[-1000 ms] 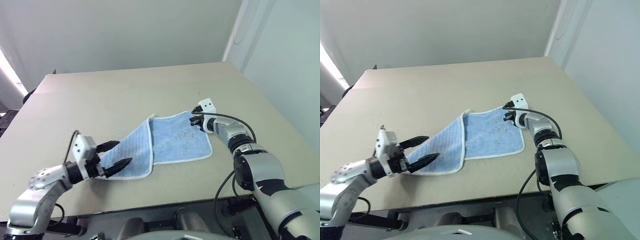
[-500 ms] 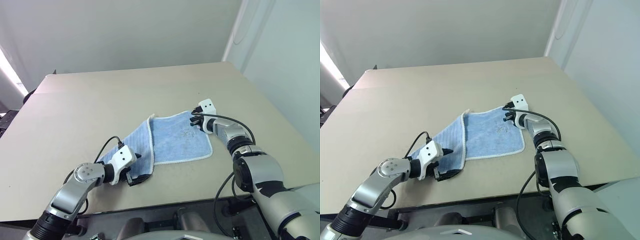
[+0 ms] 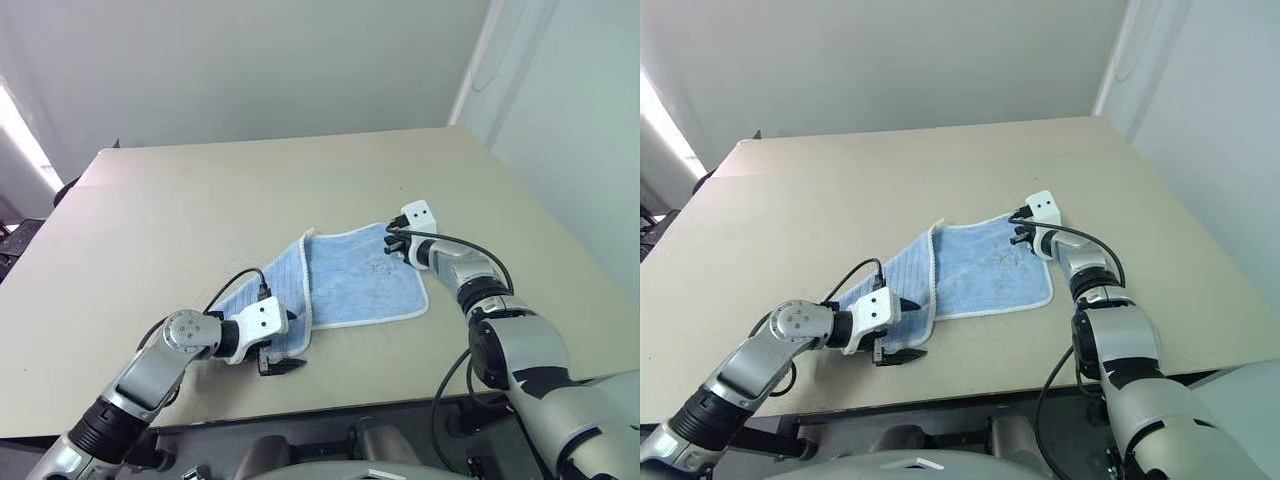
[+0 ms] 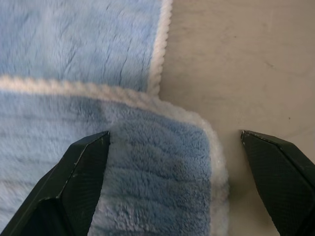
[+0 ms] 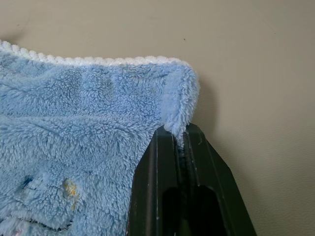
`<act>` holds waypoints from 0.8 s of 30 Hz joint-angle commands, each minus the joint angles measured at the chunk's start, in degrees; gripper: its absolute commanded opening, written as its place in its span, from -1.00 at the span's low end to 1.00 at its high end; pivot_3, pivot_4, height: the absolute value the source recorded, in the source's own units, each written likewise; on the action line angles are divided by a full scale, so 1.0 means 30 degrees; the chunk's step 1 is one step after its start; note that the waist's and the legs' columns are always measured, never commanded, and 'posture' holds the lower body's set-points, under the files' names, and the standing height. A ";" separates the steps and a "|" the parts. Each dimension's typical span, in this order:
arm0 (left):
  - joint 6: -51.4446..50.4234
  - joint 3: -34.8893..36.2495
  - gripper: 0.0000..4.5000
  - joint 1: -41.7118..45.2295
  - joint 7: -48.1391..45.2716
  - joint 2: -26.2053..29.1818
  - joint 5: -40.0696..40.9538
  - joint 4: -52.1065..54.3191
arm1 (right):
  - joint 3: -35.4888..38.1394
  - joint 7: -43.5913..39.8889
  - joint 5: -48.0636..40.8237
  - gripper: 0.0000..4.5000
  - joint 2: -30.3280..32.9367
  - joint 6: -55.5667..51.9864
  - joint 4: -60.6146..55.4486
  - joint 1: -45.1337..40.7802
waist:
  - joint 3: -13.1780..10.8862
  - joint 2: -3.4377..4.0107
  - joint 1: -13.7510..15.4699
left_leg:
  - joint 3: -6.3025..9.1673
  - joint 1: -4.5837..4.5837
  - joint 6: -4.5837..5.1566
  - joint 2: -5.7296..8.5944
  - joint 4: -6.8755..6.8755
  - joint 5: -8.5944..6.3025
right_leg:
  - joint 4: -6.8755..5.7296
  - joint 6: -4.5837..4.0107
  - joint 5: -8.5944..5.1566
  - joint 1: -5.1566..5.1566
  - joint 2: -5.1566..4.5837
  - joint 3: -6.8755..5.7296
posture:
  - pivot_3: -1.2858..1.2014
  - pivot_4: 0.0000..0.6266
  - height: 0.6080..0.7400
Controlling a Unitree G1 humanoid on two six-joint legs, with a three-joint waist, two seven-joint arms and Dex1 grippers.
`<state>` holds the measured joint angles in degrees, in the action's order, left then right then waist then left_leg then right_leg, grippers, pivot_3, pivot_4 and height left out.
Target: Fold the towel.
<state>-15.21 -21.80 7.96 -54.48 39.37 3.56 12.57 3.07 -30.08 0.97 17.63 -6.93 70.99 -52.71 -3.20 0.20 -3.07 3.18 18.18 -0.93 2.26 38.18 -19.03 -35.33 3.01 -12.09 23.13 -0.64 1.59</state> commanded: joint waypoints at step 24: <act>-0.3229 0.2486 -0.98 0.0438 -0.0622 -0.1212 0.3116 -0.2317 | 0.0327 0.0857 -0.0204 -1.00 0.0647 -0.0241 -0.0416 0.0185 | 0.0046 0.0087 0.0154 | 0.0008 -0.0241 0.0112 -0.0003 -0.0003 0.0065 | -0.0031 0.0004 -0.0065 -0.0261 0.0010 0.0010 | 0.03 -1.00 1.00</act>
<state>-21.96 -19.18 8.21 -57.96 34.96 11.53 7.26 3.25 -27.88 0.86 18.56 -7.63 70.98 -51.81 -3.07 0.46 -2.61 3.22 17.45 -0.59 2.24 38.16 -18.84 -35.43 3.01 -12.29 22.37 -0.61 1.62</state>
